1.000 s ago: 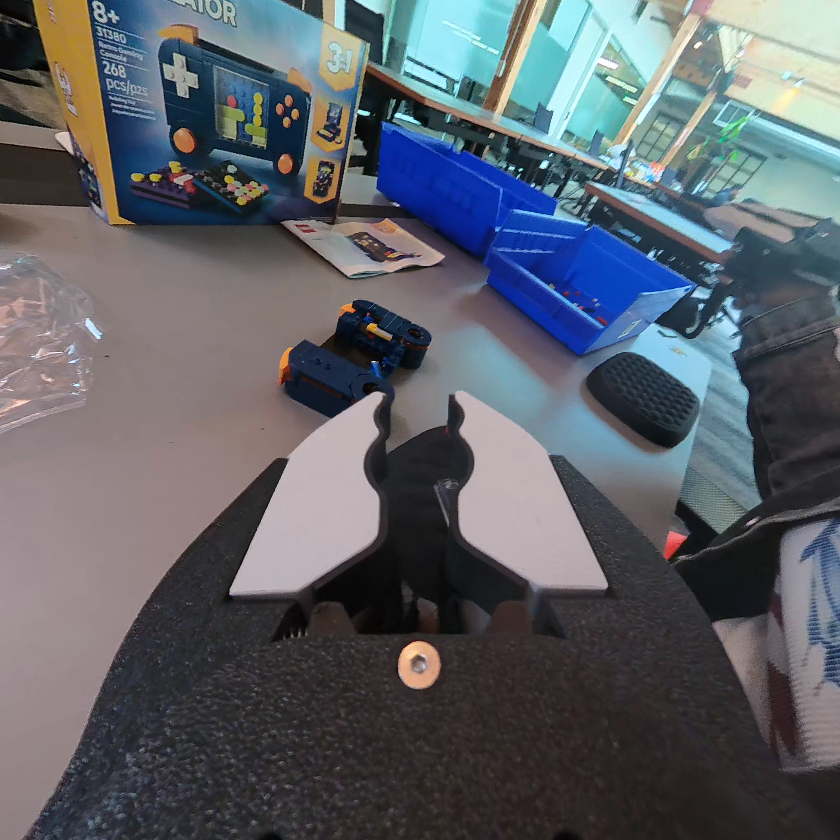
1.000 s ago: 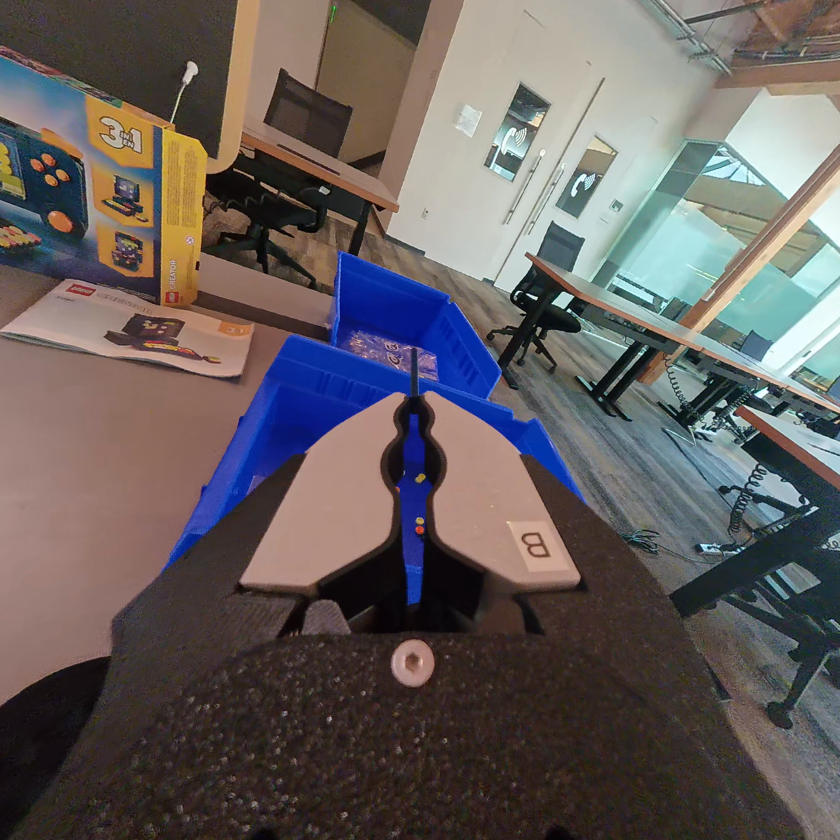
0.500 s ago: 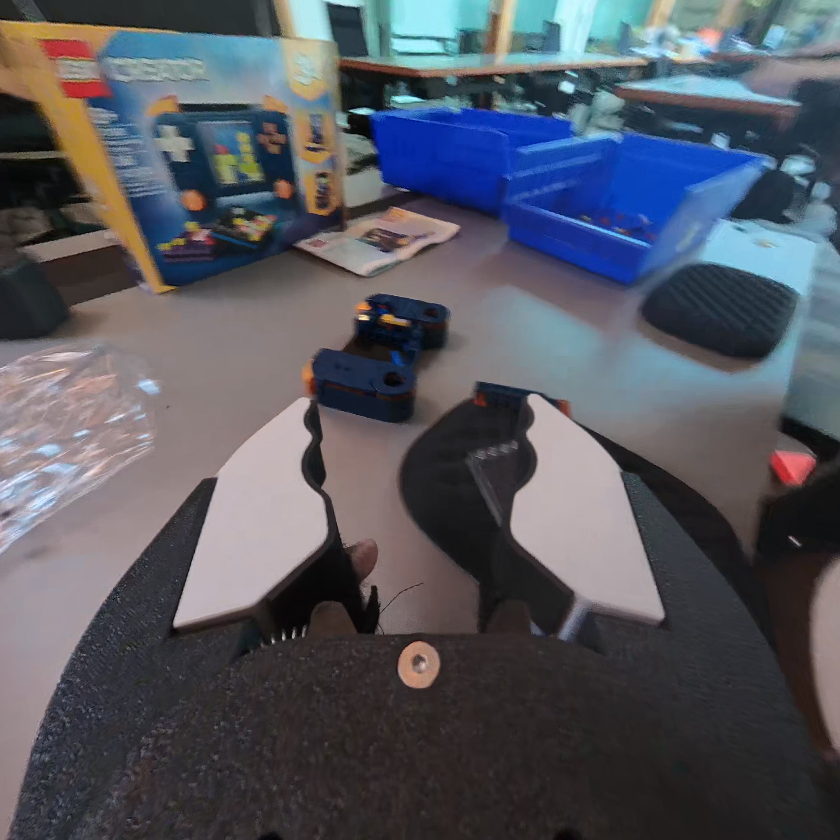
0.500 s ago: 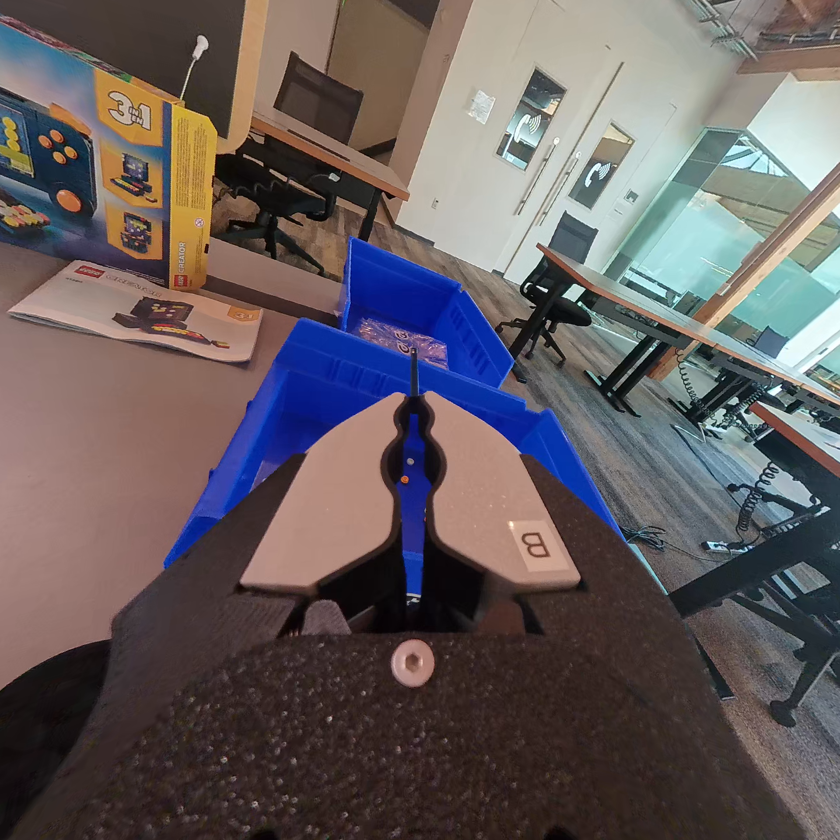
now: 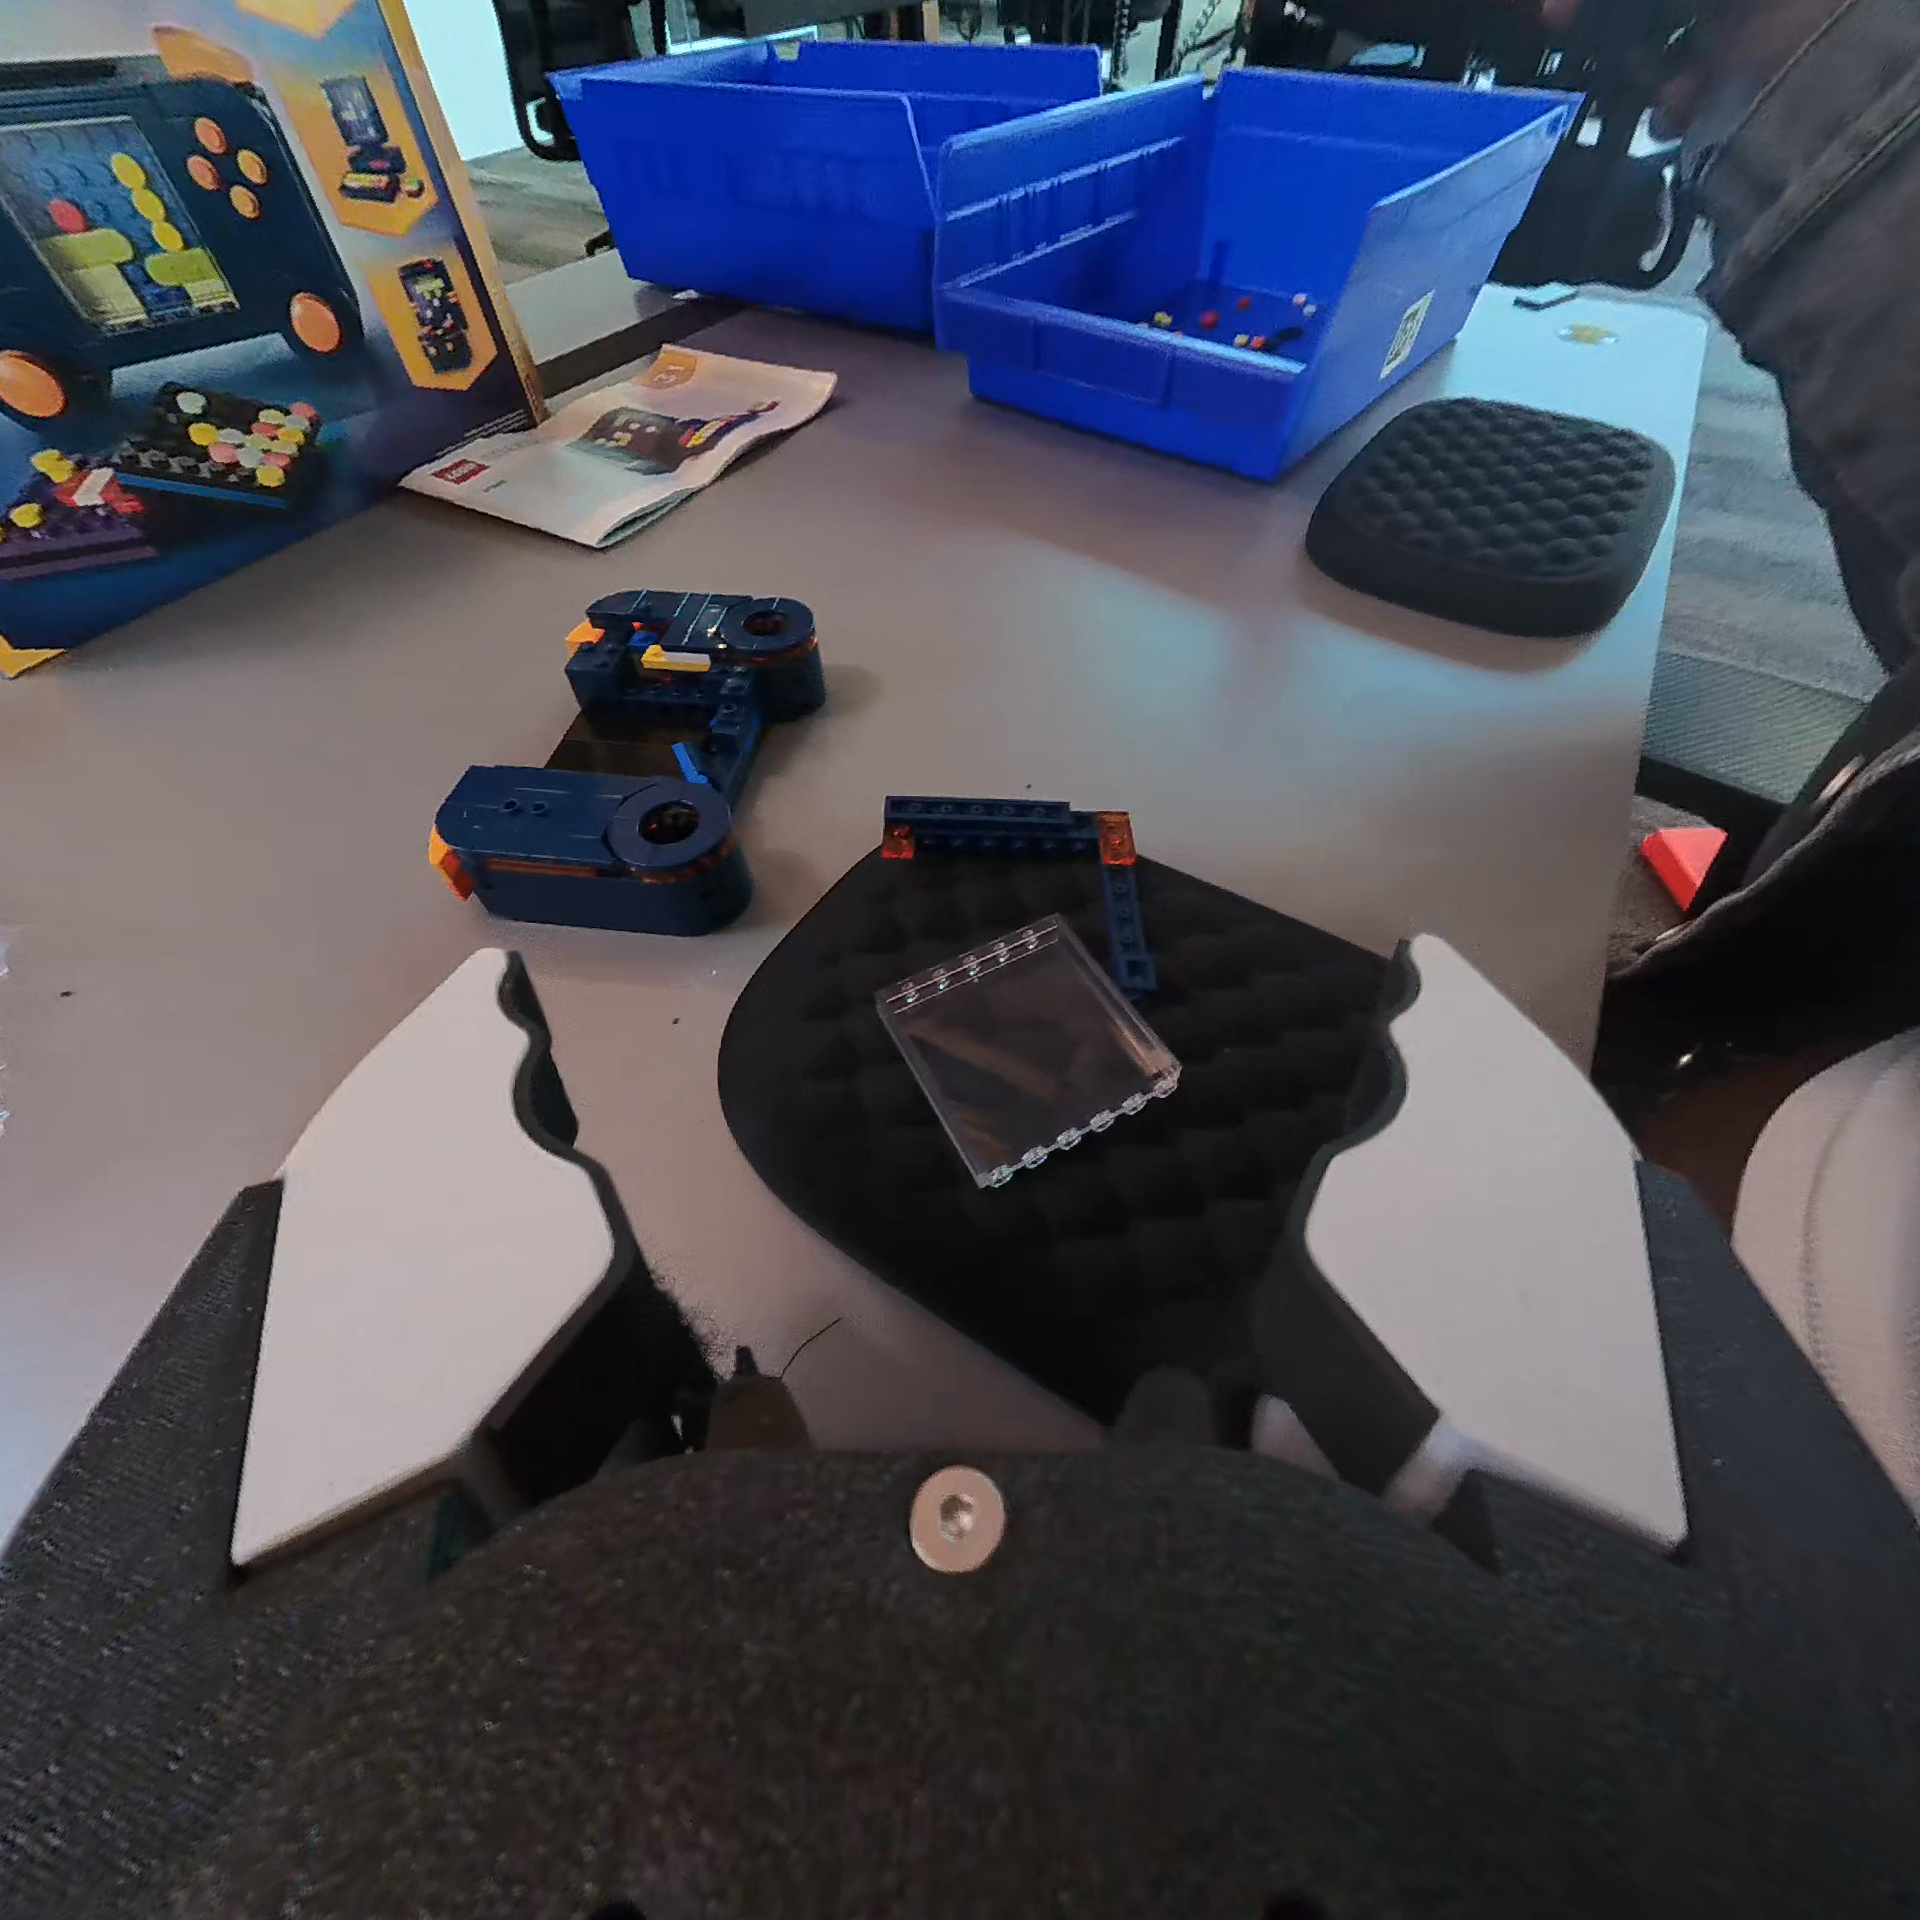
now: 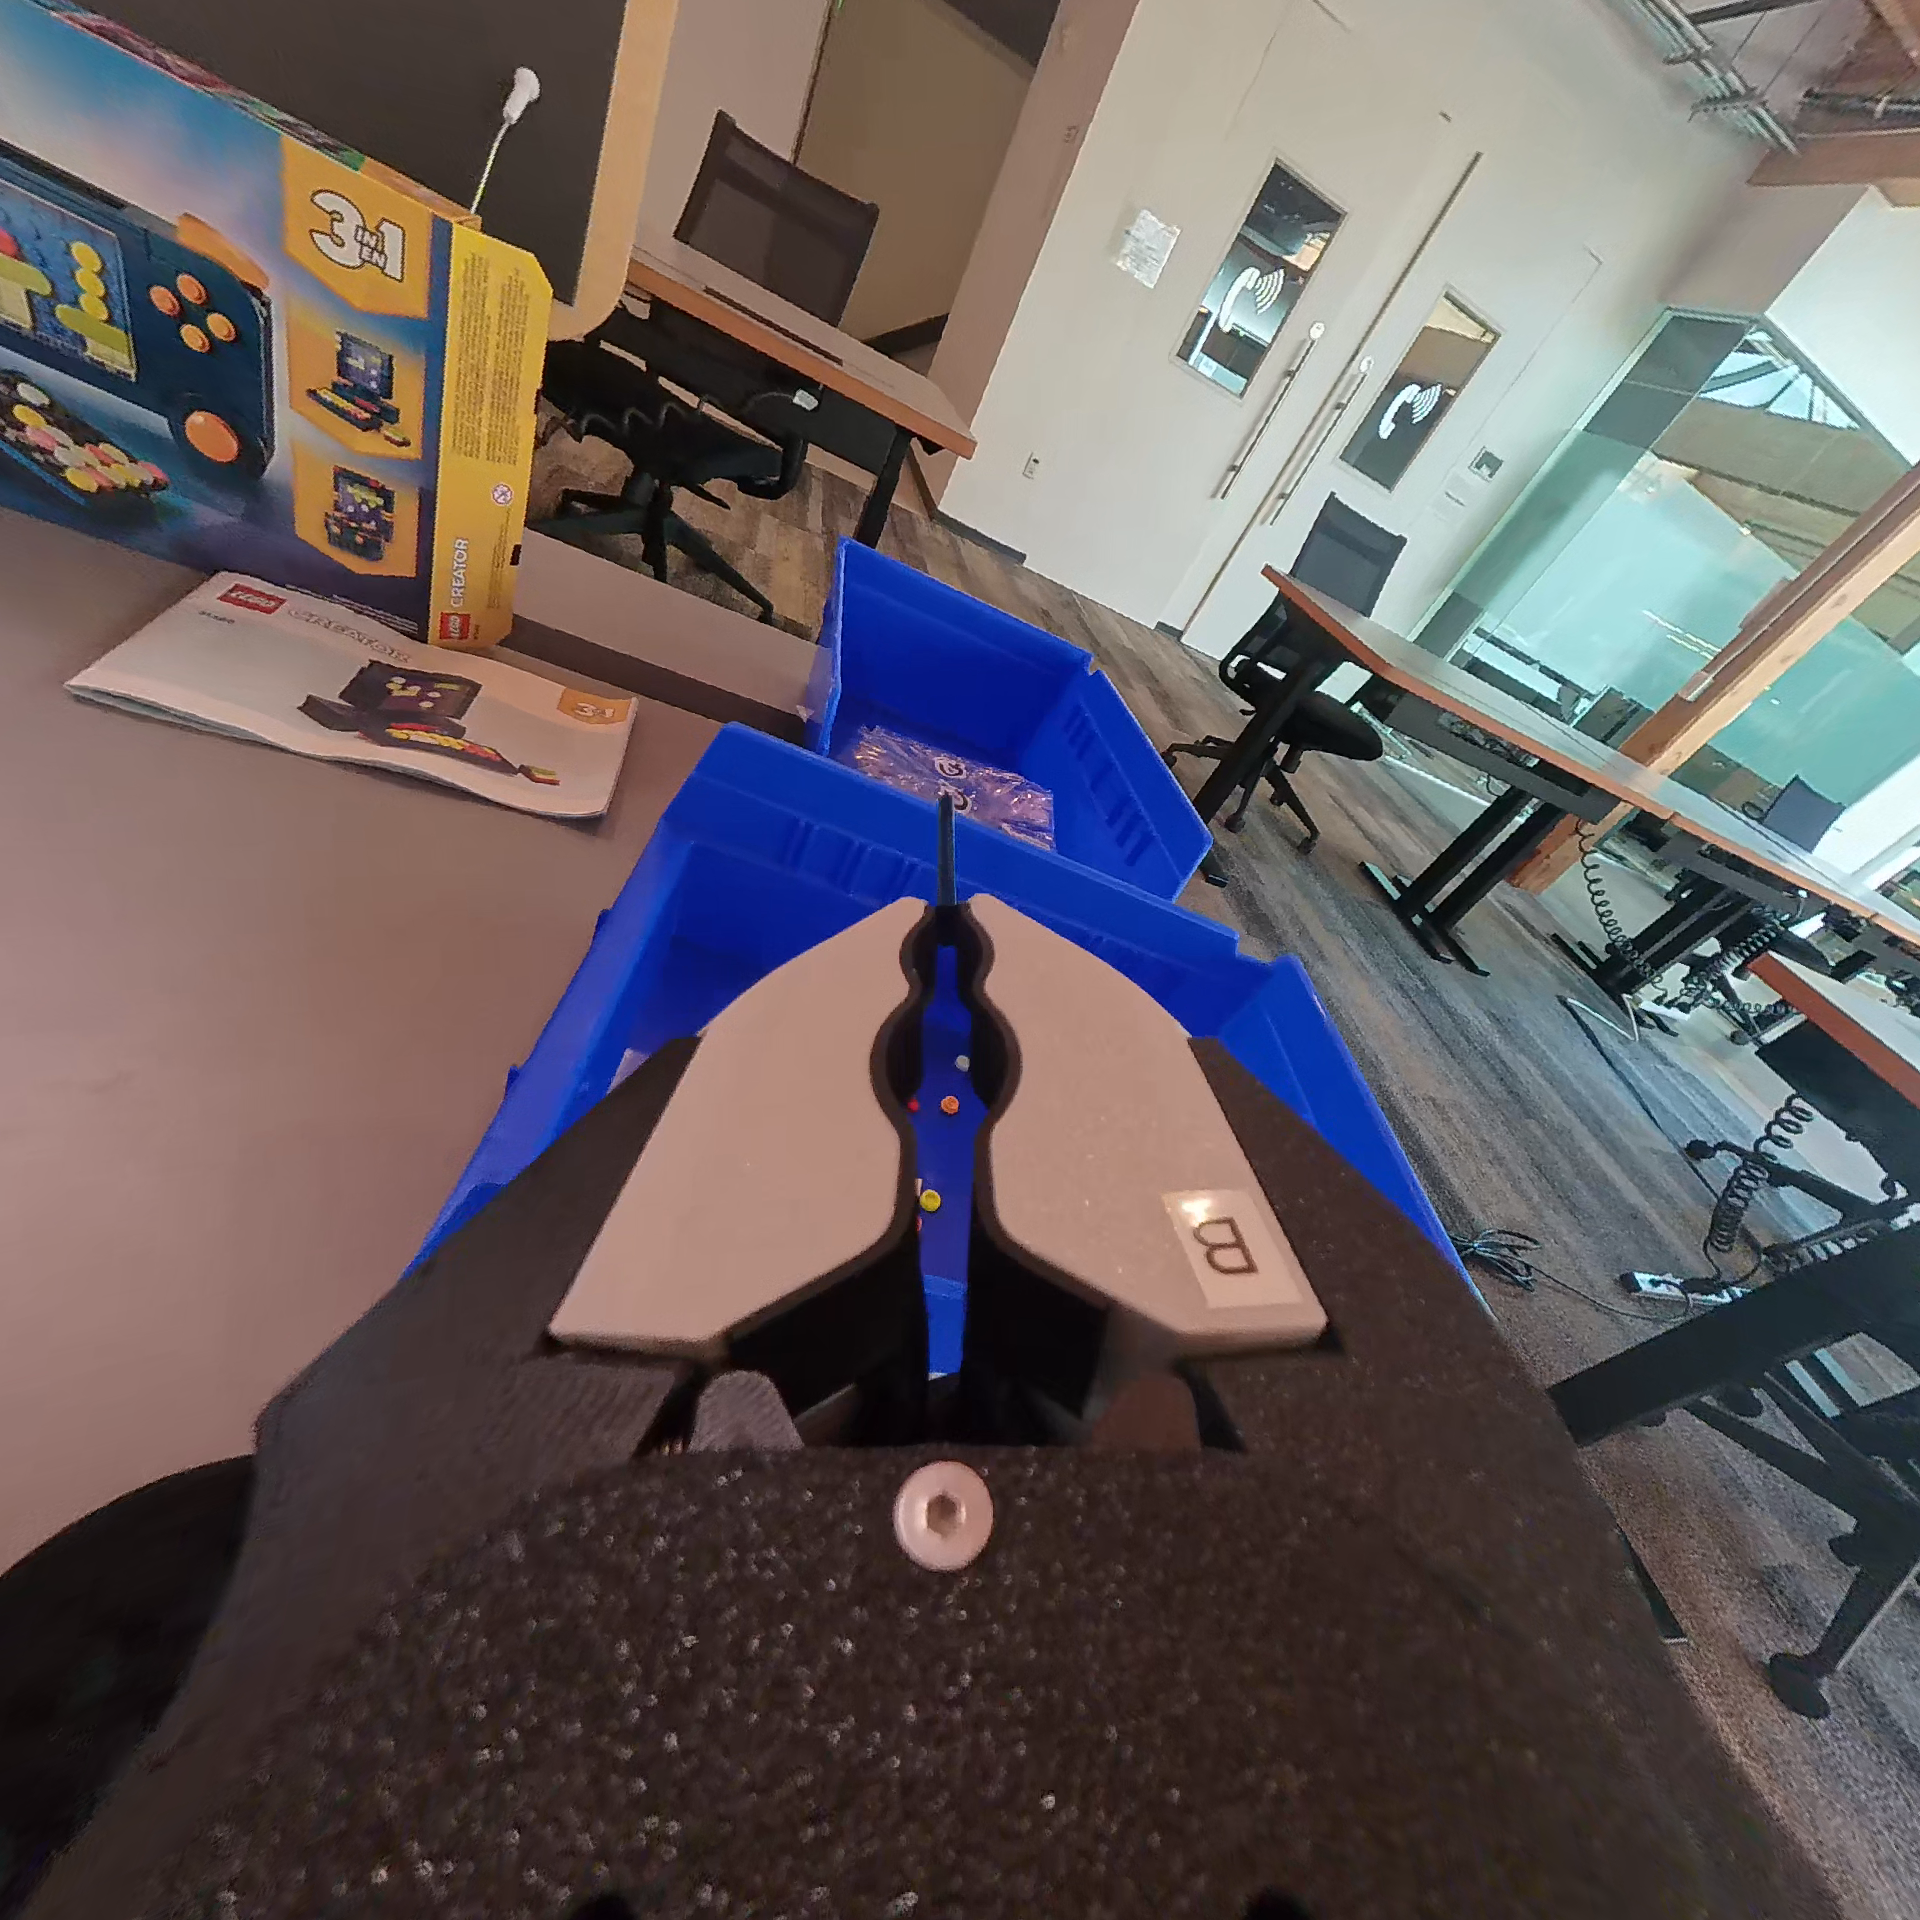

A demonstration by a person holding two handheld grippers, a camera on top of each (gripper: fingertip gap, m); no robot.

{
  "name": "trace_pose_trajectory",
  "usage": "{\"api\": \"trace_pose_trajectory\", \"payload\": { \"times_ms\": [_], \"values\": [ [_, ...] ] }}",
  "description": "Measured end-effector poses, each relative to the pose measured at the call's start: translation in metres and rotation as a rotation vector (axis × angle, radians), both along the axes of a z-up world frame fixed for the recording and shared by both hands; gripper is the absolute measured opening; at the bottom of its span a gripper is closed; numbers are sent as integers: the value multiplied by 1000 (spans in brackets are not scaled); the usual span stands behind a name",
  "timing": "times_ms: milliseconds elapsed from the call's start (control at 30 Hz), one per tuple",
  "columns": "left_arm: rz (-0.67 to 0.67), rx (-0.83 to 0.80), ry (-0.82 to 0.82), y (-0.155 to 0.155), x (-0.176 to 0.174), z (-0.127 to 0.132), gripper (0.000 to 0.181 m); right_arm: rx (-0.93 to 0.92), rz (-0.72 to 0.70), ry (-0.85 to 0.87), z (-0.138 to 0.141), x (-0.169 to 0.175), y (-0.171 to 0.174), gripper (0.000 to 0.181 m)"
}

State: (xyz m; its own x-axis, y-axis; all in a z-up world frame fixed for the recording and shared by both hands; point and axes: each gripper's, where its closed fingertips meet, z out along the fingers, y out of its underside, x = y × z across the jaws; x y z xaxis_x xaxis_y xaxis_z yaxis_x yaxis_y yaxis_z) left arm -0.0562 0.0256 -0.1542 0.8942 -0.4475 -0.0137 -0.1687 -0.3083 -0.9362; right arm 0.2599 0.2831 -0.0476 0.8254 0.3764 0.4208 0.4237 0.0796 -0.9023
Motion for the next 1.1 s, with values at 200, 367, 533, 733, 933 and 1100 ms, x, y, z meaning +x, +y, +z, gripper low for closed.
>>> {"api": "trace_pose_trajectory", "payload": {
  "times_ms": [200, 367, 533, 733, 933, 1100],
  "values": [
    [-39, -132, -54, 1, 4, -18, 146, -9, 49, -11, -8, 0, 4, 3],
    [-73, -217, -68, 1, 7, -24, 146, -33, 109, -60, -21, 4, 17, 3],
    [-61, -250, -70, 3, 4, -27, 146, -167, 105, -194, -40, 8, 32, 16],
    [-42, -257, -83, 6, 3, -28, 146, -234, 122, -268, -41, 5, 44, 27],
    [-51, -267, -88, 7, 4, -30, 146, -350, 374, -193, -42, -41, 9, 42],
    [-45, -246, -114, 7, 0, -25, 145, -577, 431, -469, -87, -55, -20, 67]
  ]
}}
